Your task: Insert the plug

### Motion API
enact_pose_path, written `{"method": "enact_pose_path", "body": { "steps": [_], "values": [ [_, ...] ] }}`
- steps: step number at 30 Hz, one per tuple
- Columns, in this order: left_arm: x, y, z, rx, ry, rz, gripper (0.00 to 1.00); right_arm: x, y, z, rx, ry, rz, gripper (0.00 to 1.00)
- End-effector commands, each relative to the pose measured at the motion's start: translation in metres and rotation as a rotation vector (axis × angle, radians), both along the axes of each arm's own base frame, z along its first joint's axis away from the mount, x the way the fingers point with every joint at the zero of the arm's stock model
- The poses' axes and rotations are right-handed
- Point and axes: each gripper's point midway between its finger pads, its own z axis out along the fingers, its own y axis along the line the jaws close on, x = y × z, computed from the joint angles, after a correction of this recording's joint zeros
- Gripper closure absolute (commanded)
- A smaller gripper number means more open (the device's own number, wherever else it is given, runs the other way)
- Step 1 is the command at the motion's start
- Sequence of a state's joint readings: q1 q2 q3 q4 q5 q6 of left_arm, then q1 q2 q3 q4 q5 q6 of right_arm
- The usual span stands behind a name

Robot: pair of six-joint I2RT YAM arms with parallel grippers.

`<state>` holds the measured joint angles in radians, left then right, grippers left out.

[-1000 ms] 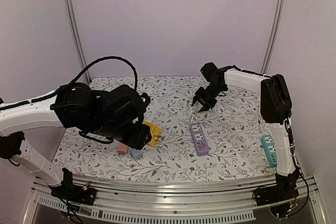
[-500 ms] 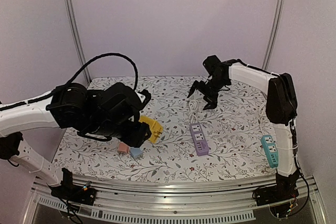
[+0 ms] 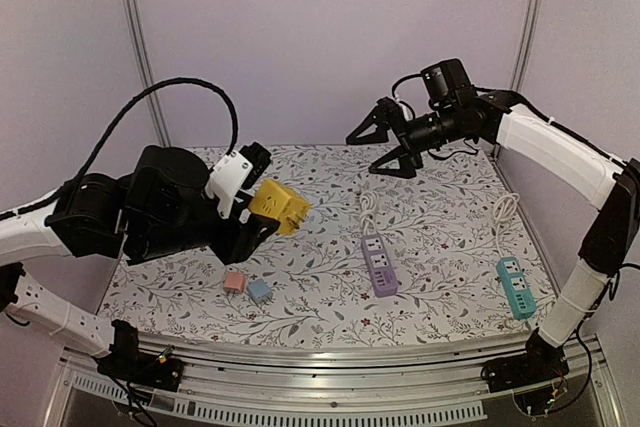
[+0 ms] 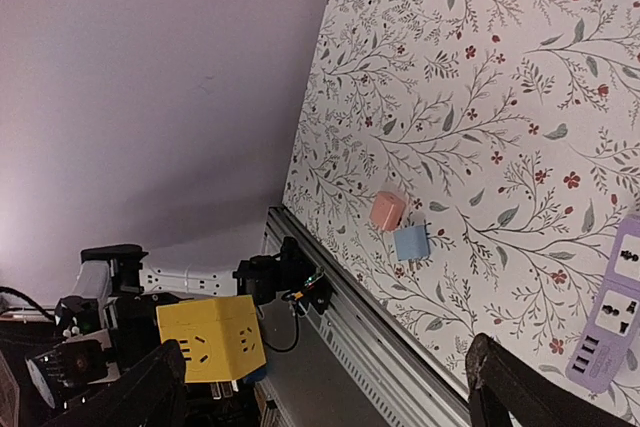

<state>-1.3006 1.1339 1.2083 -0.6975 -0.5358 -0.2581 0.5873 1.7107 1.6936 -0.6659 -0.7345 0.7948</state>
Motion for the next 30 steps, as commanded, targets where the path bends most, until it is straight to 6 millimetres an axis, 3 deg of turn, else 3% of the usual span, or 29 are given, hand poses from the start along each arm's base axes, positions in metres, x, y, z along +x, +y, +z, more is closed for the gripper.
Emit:
{"method": "enact_pose_path", "body": {
  "steps": [1, 6, 12, 21, 30],
  "values": [
    [-0.001, -0.016, 0.024, -0.022, -0.143, -0.096, 0.65, -0.041, 0.022, 0.028, 0.103, -0.008, 0.128, 0.04],
    [-0.001, -0.026, 0.038, 0.024, -0.243, -0.158, 0.65, -0.086, 0.052, 0.046, 0.13, 0.003, 0.229, 0.05],
    [0.0, -0.043, 0.039, 0.086, -0.275, -0.206, 0.64, -0.112, 0.076, 0.046, 0.092, 0.006, 0.273, 0.05],
    [0.004, -0.051, 0.041, 0.091, -0.264, -0.184, 0.66, -0.125, 0.081, 0.037, 0.024, 0.015, 0.256, 0.07],
    [0.006, -0.047, 0.036, 0.134, -0.238, -0.161, 0.66, -0.125, 0.076, 0.018, -0.082, 0.013, 0.199, 0.19]
  ]
}}
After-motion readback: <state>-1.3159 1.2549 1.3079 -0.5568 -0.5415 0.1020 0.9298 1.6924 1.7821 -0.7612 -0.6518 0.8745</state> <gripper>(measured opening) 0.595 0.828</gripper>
